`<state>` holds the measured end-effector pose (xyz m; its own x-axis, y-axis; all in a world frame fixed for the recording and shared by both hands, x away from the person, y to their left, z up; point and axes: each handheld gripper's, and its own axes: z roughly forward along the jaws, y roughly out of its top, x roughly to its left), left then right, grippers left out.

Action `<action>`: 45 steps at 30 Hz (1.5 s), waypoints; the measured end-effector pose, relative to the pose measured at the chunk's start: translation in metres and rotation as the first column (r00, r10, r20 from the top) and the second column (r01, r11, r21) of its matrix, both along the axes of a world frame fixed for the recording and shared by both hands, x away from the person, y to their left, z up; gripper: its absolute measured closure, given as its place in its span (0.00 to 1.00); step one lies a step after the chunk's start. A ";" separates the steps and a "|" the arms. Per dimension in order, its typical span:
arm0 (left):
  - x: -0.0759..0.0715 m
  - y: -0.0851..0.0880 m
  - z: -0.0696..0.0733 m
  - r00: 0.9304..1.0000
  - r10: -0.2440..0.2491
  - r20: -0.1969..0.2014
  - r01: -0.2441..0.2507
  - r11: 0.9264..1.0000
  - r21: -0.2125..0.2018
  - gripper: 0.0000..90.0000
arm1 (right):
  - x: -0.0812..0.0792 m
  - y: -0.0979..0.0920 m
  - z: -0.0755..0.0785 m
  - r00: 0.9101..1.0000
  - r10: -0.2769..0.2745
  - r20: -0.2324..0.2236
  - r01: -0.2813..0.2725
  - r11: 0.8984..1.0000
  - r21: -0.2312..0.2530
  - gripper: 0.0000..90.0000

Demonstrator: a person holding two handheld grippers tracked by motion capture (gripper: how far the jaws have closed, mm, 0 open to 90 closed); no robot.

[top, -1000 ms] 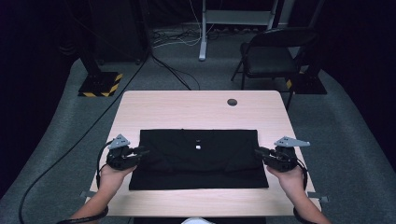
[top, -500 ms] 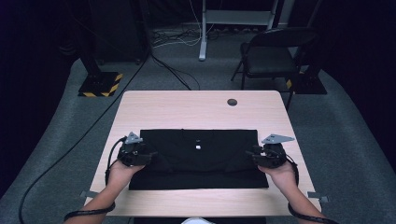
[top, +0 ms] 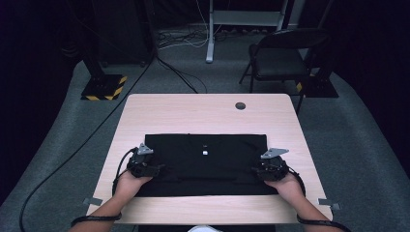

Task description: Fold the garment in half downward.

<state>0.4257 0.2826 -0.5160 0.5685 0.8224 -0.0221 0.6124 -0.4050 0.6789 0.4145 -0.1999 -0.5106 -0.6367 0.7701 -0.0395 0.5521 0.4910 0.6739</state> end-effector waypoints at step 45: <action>0.057 0.012 0.033 0.996 0.094 0.001 -0.094 0.991 -0.092 0.40 | 0.055 -0.013 0.014 0.992 -0.117 0.035 0.109 0.978 0.180 0.94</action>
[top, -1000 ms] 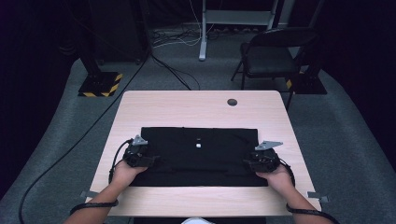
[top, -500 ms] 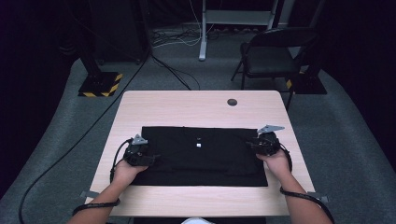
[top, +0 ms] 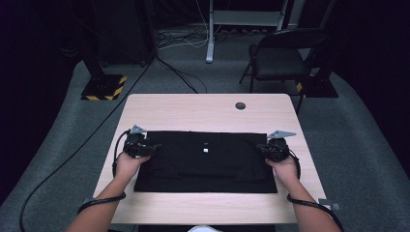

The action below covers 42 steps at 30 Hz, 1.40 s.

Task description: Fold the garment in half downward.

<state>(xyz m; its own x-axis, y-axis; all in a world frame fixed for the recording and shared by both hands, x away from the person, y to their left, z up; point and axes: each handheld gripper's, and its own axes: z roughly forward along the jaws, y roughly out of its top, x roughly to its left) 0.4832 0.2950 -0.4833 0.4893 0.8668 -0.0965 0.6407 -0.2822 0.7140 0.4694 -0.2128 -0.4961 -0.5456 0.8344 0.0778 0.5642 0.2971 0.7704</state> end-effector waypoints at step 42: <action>-0.052 0.000 0.059 0.960 -0.073 0.271 0.067 0.997 0.031 0.94 | -0.046 -0.006 0.067 0.987 0.027 0.156 -0.039 0.997 0.073 0.95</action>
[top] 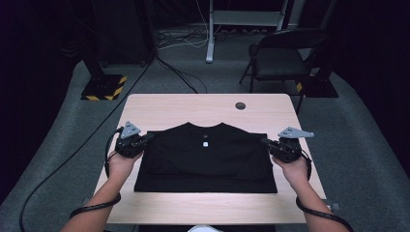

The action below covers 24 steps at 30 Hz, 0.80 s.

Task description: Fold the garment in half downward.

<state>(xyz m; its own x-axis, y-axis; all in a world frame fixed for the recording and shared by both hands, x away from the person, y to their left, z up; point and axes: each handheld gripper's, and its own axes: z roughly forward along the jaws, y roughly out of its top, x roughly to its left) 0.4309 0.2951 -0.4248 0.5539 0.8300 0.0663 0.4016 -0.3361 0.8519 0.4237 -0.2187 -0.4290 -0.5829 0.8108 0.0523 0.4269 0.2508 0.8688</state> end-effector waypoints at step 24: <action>-0.047 0.009 0.004 0.999 -0.029 0.017 0.028 0.999 0.027 0.94 | -0.051 -0.009 0.004 0.999 0.029 0.045 -0.029 1.000 -0.007 0.95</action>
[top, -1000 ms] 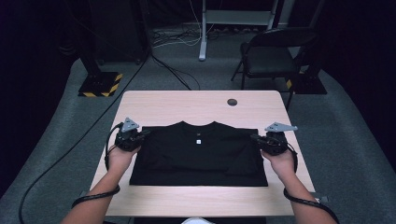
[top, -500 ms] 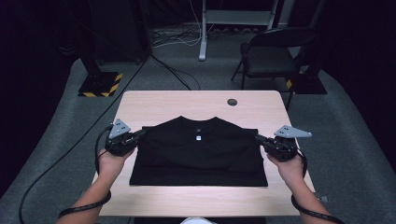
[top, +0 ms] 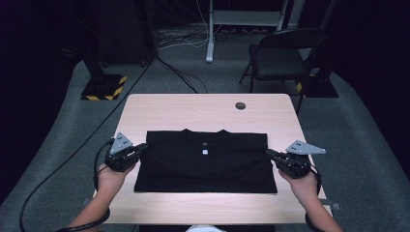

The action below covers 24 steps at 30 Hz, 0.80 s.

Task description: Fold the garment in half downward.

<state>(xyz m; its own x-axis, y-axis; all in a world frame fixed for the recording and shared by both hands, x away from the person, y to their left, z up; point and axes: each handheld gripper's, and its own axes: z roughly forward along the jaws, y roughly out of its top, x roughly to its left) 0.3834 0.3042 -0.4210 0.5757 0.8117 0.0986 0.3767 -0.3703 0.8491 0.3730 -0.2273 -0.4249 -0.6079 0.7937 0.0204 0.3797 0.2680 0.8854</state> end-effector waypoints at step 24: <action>-0.012 0.003 -0.042 0.993 0.010 -0.116 -0.003 0.998 0.066 0.94 | -0.014 0.005 -0.032 0.996 0.005 -0.085 -0.013 0.996 -0.090 0.95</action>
